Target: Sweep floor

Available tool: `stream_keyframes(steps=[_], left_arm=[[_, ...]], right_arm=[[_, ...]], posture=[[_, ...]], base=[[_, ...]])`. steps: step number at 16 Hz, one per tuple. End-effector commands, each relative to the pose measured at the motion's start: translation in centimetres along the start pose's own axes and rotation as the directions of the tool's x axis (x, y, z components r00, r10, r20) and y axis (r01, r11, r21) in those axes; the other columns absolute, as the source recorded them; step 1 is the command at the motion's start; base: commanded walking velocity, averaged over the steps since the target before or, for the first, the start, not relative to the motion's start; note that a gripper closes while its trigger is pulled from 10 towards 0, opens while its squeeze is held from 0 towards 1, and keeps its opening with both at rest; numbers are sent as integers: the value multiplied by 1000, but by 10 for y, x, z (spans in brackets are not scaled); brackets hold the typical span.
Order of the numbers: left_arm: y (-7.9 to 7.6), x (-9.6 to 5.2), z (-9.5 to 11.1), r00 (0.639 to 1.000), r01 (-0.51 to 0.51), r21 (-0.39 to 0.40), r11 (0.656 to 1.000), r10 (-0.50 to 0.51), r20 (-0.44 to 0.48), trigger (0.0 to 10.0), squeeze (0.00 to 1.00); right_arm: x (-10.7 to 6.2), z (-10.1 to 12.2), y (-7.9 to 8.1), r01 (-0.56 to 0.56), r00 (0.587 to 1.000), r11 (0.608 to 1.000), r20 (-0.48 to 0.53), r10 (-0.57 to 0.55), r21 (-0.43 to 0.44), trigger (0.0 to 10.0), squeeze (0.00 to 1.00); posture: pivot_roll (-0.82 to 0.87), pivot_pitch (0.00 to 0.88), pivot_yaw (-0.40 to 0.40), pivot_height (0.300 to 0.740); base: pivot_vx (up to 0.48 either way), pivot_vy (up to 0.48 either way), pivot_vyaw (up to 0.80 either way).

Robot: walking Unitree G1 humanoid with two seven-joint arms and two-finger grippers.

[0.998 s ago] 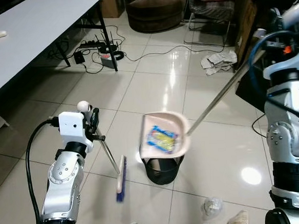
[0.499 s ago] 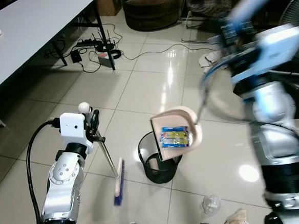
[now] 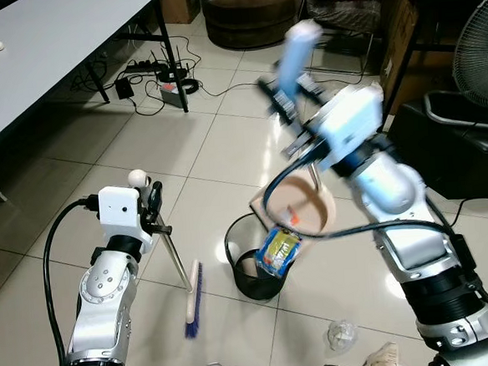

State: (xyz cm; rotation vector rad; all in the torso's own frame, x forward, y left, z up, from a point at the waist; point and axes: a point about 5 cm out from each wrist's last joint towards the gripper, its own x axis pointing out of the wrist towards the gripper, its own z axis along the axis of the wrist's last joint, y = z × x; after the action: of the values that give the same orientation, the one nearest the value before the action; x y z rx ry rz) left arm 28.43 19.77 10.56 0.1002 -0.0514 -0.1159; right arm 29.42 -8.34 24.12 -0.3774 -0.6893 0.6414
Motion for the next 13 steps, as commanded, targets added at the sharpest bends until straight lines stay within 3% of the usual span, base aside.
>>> stream_keyframes(steps=[1,3,5,7,9,11,13], left_arm=[[1,0,4,1000,6,22,1000,-7,20,10000,0],[-2,1,3,1000,26,25,999,-26,15,10000,0],[-7,3,3,998,60,21,998,-60,11,10000,0],[-8,3,1,998,65,18,998,-65,6,10000,0],[-12,2,-4,996,89,20,996,-89,-11,10000,0],[-12,3,-4,996,91,19,996,-91,-10,10000,0],[-16,5,-5,994,111,20,994,-111,-13,10000,0]], right_arm=[[7,16,-3,-15,997,998,79,21,-65,10000,0],[10,26,-11,13,993,995,115,-2,-98,10000,0],[15,46,-44,147,979,980,159,-125,-134,10000,0],[13,49,-53,168,978,971,151,-143,-171,10000,0],[0,56,-82,266,963,933,110,-245,-242,10000,0],[-7,59,-93,324,946,915,108,-306,-243,10000,0],[-49,44,-136,557,814,790,-19,-580,-256,10000,0]], posture=[[10,63,53,740],[5,62,57,740],[-26,53,72,740],[-39,49,74,740],[-61,41,74,740],[-68,39,73,740],[-65,35,62,740]], base=[[0,0,0],[0,0,0],[0,0,0],[0,0,0],[0,0,0],[0,0,0],[0,0,0]])
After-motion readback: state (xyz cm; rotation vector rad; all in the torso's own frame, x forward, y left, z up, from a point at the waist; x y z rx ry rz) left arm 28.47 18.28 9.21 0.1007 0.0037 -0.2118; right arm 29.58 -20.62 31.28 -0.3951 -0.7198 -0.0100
